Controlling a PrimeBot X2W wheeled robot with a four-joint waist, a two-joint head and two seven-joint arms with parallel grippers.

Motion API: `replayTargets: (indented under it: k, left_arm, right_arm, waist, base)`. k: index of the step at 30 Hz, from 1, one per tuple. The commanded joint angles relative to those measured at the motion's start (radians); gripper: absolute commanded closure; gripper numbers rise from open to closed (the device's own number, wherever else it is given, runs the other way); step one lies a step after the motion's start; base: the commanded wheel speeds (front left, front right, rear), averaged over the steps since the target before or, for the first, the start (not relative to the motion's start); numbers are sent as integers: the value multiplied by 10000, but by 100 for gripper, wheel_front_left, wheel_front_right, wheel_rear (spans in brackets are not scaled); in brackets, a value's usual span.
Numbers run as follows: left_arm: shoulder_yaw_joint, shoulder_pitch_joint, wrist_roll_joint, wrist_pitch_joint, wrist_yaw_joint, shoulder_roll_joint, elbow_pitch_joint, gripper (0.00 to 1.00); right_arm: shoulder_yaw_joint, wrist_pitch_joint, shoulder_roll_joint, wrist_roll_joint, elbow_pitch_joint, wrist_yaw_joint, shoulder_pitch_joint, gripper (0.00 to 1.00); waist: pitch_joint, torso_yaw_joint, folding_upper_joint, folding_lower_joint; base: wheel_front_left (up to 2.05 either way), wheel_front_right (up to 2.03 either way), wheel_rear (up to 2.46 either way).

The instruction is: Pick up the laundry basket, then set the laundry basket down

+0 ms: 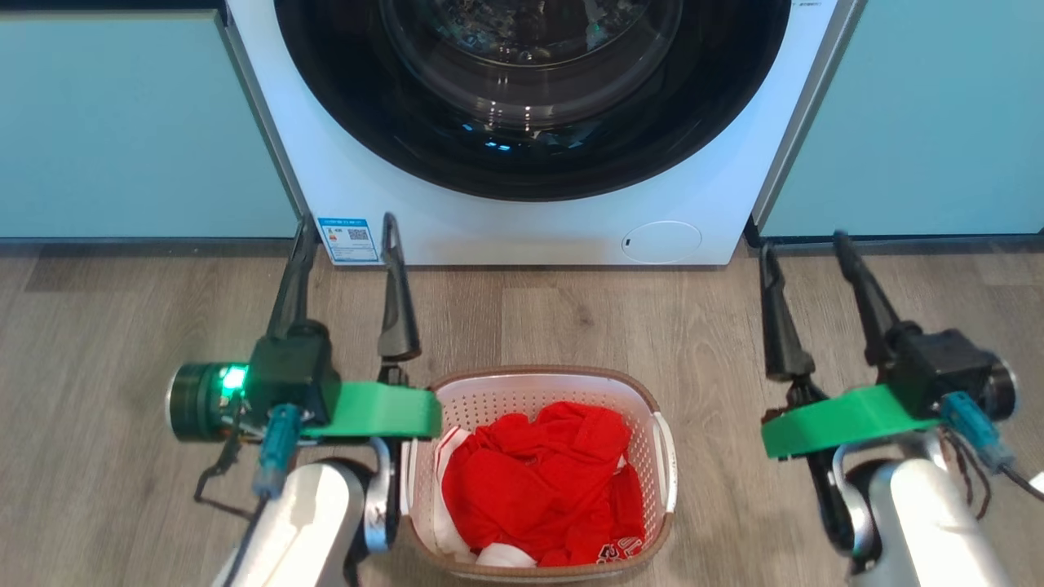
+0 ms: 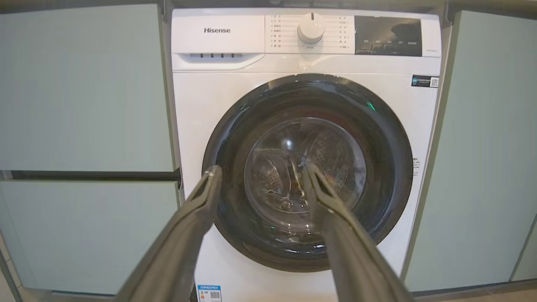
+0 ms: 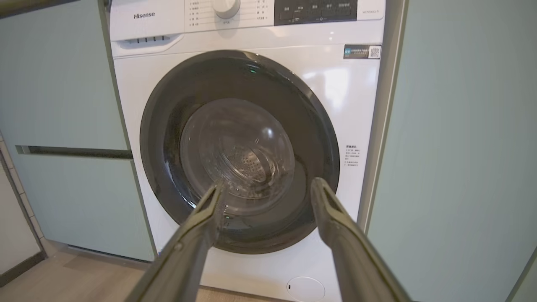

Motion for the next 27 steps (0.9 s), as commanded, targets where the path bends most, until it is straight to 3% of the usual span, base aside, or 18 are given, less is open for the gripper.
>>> replayTargets:
  k: [1,6,13,19,27]
  left_arm:
    - [359,-314,519,-152,70,-51,-665,0]
    - [472,-179,892,-269,78,-224,-1013,0]
    - [1128,331,681,-435,-1248,-641,359,0]
    - [1677,501,682,-435,-1832,-784,1454,0]
    - [1943,646,291,-435,-2022,-801,2264,0]
  right_arm:
    - [161,-183,55,-341,-651,66,-496,0]
    - [177,-301,67,-810,-1036,68,-456,0]
    - [152,-467,71,-820,-517,71,-237,0]
    - [33,-467,72,-635,355,71,-63,0]
    - [82,-467,73,-595,1342,71,12,0]
  waist:
    - [15,6,0,0]
    - [24,21,0,0]
    - [-41,29,0,0]
    - [-50,18,0,0]
    - [-40,-41,0,0]
  base:
    - [0,0,0]
    - [0,0,0]
    - [0,0,0]
    - [0,0,0]
    - [0,0,0]
